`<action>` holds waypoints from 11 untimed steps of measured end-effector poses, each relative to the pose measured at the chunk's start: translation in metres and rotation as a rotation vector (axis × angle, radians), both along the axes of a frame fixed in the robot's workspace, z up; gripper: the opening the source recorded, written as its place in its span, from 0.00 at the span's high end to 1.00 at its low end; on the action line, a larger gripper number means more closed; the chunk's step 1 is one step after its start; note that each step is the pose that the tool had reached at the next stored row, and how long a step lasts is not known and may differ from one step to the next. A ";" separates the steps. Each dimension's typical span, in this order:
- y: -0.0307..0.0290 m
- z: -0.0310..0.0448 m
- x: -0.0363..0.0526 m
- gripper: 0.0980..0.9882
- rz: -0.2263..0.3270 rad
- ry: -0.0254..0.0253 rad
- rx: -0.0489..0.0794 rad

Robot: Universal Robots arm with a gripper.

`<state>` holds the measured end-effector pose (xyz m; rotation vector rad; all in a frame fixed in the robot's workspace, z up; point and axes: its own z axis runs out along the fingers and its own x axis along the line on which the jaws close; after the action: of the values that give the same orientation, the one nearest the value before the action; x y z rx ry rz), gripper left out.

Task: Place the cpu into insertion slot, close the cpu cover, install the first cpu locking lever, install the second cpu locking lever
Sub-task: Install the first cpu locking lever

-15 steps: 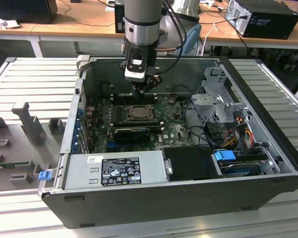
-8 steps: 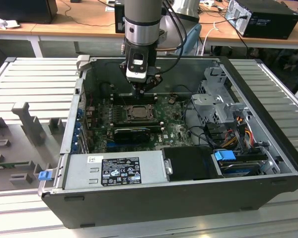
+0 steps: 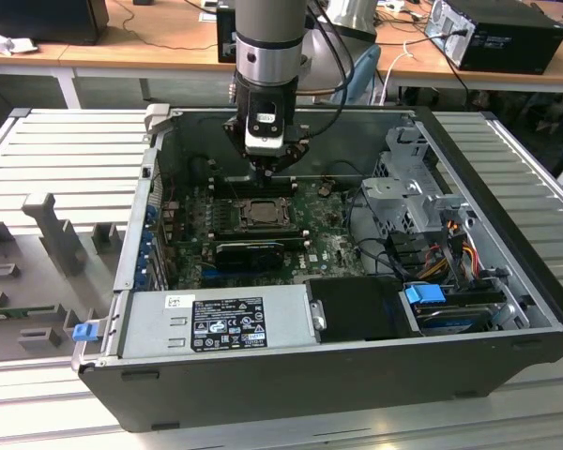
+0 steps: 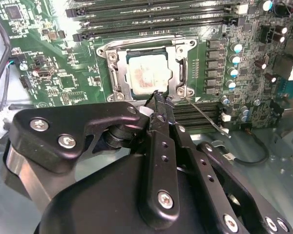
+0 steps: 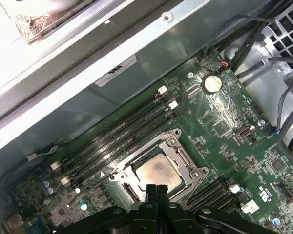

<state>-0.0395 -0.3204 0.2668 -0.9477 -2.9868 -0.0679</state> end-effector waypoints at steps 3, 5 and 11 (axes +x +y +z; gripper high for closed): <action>0.0000 0.0000 0.0000 0.99 0.041 0.0000 0.000; 0.0000 0.0000 0.0000 0.99 0.056 0.0000 0.000; 0.0000 0.0000 -0.0030 0.99 0.065 0.0000 0.000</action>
<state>-0.0425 -0.3204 0.2667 -0.8493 -3.0148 -0.0676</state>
